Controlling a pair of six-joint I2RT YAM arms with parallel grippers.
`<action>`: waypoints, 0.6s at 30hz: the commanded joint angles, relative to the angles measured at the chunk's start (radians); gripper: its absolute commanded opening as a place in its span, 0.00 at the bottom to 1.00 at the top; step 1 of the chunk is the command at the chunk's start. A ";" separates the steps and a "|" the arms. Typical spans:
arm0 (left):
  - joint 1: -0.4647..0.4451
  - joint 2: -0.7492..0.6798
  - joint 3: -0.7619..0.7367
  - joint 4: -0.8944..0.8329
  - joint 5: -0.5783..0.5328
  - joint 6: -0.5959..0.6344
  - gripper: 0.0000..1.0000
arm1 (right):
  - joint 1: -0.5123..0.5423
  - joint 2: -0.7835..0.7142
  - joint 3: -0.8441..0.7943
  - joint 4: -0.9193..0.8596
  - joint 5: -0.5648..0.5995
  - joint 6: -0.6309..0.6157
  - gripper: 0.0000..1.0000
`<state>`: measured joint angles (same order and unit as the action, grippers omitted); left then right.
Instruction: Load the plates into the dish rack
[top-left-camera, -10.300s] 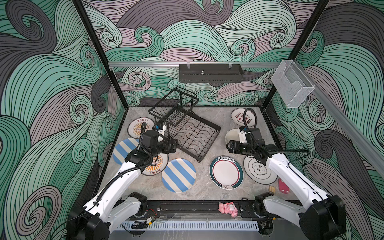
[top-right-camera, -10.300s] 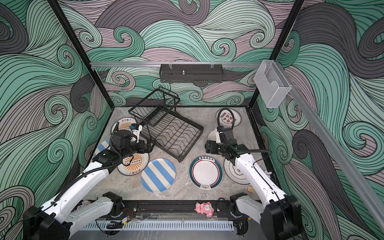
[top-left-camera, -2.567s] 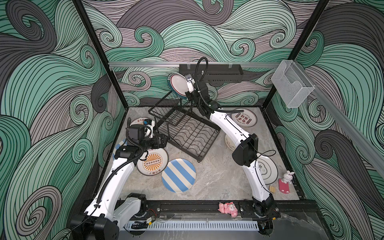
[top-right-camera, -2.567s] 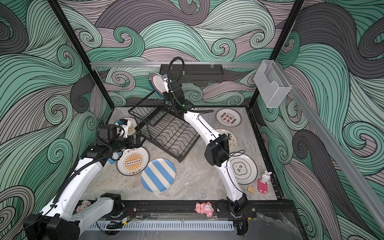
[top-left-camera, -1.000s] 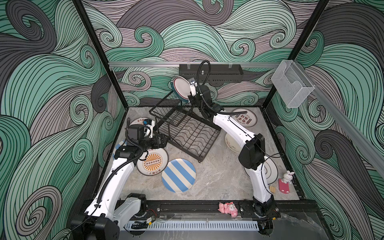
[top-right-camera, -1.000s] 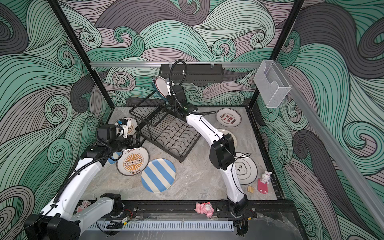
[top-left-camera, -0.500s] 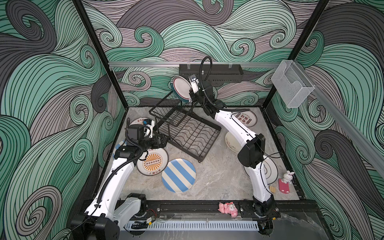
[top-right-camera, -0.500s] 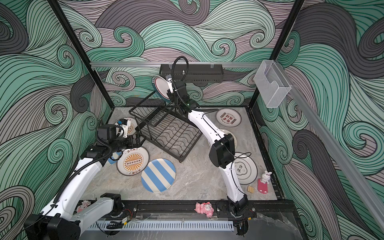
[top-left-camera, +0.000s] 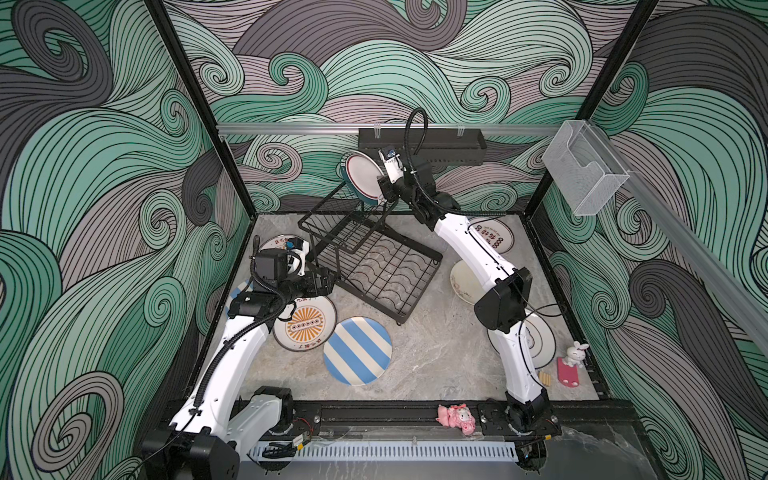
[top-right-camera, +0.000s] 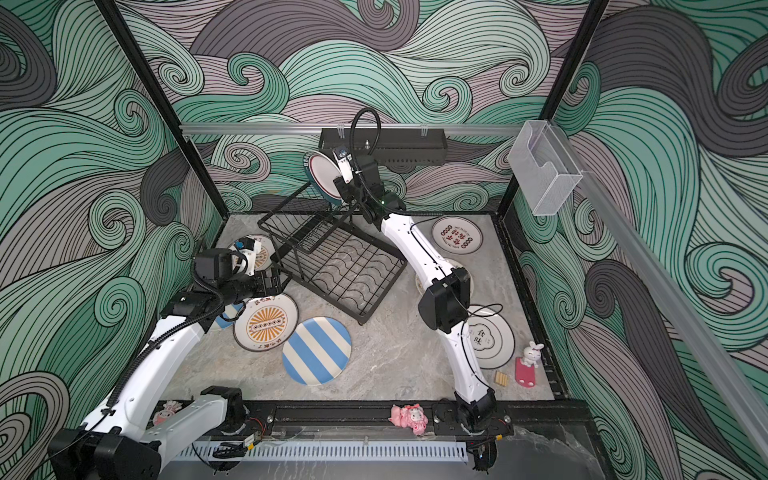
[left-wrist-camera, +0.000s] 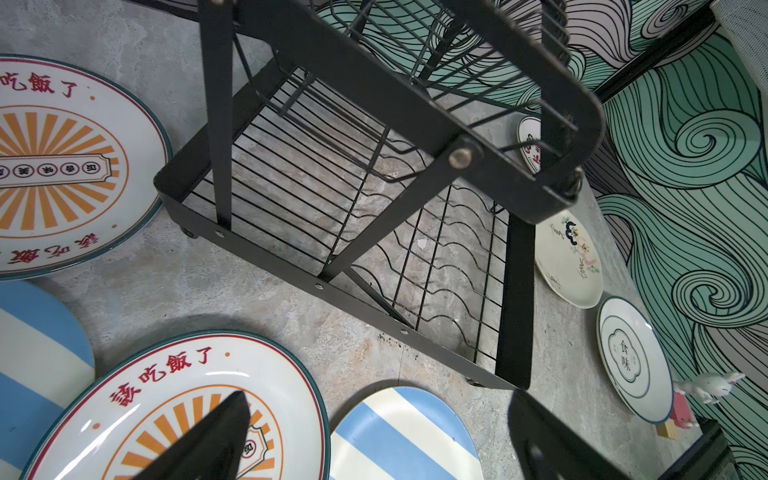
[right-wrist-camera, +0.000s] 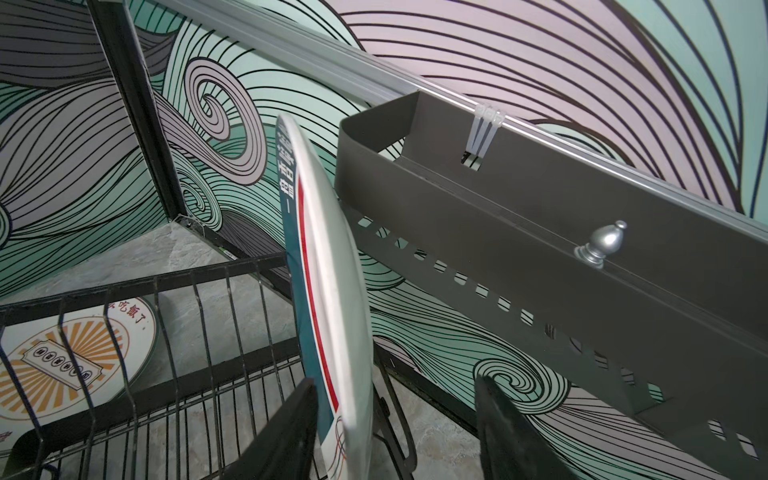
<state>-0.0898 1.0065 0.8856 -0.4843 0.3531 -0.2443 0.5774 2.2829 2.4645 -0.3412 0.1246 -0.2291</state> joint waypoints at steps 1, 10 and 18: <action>0.007 0.009 0.000 0.012 0.020 -0.002 0.99 | -0.001 0.031 0.034 -0.053 -0.029 0.013 0.55; 0.007 0.013 0.000 0.014 0.024 -0.003 0.99 | -0.001 0.035 0.002 -0.032 -0.019 0.010 0.43; 0.009 0.011 0.001 0.014 0.025 -0.001 0.99 | -0.003 0.026 -0.004 -0.024 -0.028 0.018 0.21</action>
<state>-0.0898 1.0134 0.8856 -0.4793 0.3611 -0.2443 0.5781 2.3100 2.4718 -0.3836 0.1043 -0.2241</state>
